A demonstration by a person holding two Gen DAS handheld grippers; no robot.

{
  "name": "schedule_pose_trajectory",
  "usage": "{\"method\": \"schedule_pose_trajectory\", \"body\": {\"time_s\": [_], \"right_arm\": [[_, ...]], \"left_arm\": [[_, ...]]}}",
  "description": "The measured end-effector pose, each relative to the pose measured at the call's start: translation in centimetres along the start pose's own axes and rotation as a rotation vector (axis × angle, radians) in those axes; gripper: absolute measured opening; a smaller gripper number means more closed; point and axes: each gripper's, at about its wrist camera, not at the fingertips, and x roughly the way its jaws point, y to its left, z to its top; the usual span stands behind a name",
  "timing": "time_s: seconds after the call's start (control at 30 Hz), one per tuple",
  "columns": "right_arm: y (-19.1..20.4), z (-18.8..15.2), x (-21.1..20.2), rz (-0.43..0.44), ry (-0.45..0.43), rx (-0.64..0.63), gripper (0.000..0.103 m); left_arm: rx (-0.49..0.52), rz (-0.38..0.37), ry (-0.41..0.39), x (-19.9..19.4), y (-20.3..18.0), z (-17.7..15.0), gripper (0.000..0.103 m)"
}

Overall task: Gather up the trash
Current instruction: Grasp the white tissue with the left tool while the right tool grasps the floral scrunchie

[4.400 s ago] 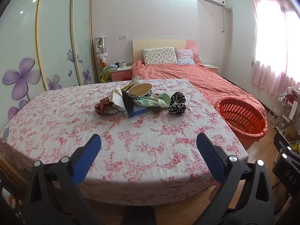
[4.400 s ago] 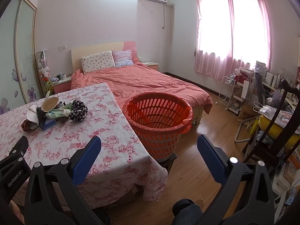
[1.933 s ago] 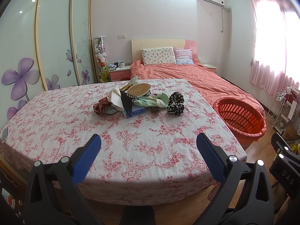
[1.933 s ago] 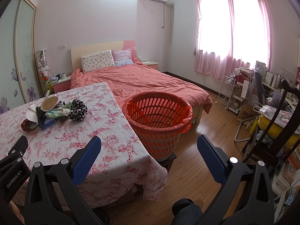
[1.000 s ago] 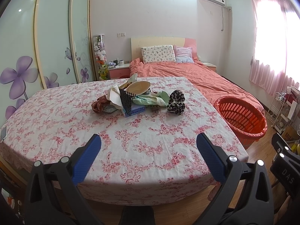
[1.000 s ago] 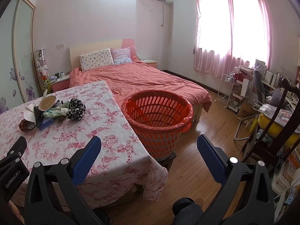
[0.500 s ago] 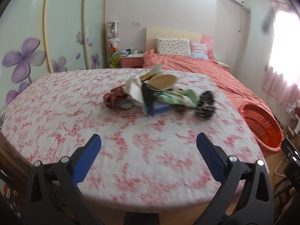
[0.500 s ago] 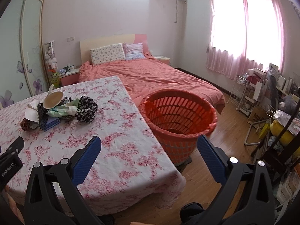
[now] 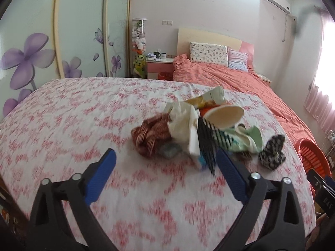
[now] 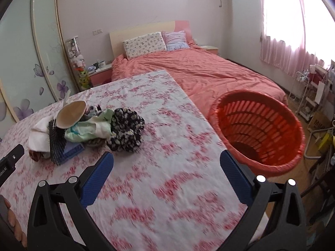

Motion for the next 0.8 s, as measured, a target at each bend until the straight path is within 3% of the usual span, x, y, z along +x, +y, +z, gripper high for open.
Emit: {"method": "schedule_pose_trajectory", "body": {"time_s": [0.1,0.17,0.27,0.43,0.6,0.7,0.8], "right_arm": [[1.0,0.8,1.6,0.024,0.012,-0.008,0.095],[1.6,1.2,2.9,0.041,0.028,-0.016,0.086],[2.4,1.7,4.6,0.071,0.055,-0.015,0.079],[3.3,2.0,6.5,0.092,0.09,-0.004,0.079],[3.6,1.8,8.3,0.085,0.147,-0.02,0.07],[3.4,1.5,9.0,0.09,0.183,-0.017,0.058],[3.3,1.1,9.0,0.106,0.202,-0.022,0.038]], "left_arm": [[0.009,-0.016,0.009,1.7,-0.3,1.2,0.081],[0.01,-0.032,0.022,3.0,-0.4,1.9,0.074],[0.008,-0.046,0.041,4.5,-0.6,2.6,0.07],[0.0,-0.063,0.07,6.4,-1.1,3.6,0.066],[0.005,-0.058,0.123,8.5,-1.1,3.6,0.047],[-0.024,-0.082,0.145,9.1,-0.5,3.3,0.04],[-0.025,-0.089,0.137,8.8,-0.2,3.3,0.033]]}}
